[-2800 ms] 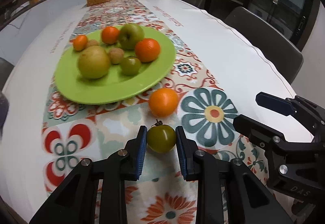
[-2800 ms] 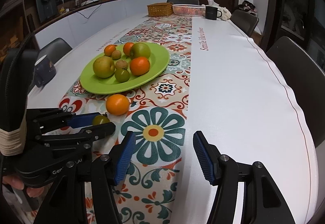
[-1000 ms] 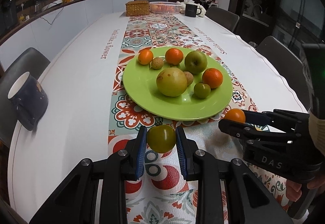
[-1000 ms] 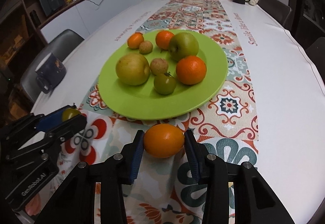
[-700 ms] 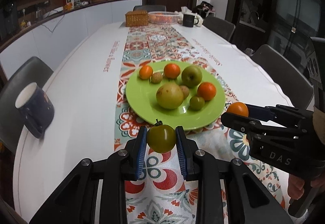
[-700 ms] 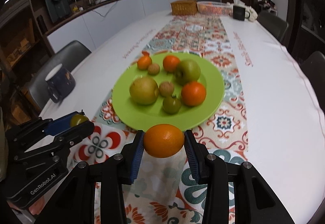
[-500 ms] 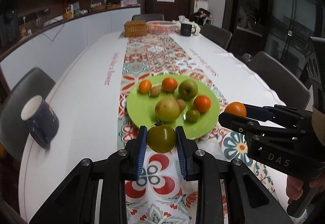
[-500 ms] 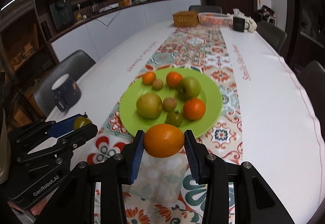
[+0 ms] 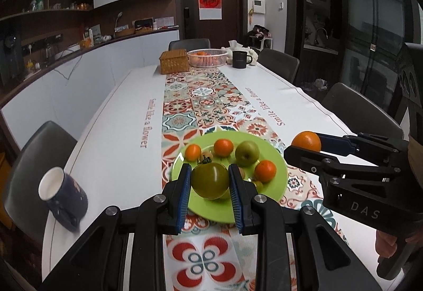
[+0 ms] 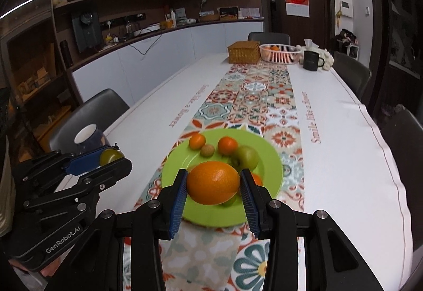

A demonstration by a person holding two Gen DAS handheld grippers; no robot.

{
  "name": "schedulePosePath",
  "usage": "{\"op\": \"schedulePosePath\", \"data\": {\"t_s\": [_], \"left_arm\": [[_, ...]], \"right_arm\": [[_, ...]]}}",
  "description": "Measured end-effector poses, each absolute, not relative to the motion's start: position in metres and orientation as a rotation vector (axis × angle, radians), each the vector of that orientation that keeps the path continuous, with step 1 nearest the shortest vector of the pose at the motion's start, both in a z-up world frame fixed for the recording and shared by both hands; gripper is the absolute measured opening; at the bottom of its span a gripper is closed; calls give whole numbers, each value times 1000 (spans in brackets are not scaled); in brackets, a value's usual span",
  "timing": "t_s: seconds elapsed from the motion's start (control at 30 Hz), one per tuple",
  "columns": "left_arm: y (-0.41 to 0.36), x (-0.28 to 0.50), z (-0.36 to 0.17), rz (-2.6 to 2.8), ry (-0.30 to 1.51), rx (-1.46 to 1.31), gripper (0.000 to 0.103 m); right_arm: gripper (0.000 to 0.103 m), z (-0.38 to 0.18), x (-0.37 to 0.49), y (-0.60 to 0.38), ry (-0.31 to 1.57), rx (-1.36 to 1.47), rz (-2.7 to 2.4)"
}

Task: Organize fruits
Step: 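Carry the tomato with the left tool while the right tool carries the orange onto the plate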

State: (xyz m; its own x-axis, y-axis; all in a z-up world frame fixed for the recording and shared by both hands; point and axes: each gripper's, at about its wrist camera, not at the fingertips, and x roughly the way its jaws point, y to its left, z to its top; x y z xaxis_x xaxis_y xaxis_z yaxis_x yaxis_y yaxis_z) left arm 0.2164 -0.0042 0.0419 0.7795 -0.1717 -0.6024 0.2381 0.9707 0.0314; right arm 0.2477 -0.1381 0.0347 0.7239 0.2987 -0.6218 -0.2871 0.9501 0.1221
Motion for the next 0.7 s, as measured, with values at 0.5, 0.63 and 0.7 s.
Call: {"op": "schedulePosePath", "data": {"t_s": [0.5, 0.63, 0.7], "left_arm": [[3, 289, 26, -256, 705, 78, 29], [3, 310, 13, -272, 757, 48, 29], [3, 319, 6, -278, 781, 36, 29]], "right_arm": [[41, 21, 312, -129, 726, -17, 312], [41, 13, 326, -128, 752, 0, 316], [41, 8, 332, -128, 765, 5, 318]]}}
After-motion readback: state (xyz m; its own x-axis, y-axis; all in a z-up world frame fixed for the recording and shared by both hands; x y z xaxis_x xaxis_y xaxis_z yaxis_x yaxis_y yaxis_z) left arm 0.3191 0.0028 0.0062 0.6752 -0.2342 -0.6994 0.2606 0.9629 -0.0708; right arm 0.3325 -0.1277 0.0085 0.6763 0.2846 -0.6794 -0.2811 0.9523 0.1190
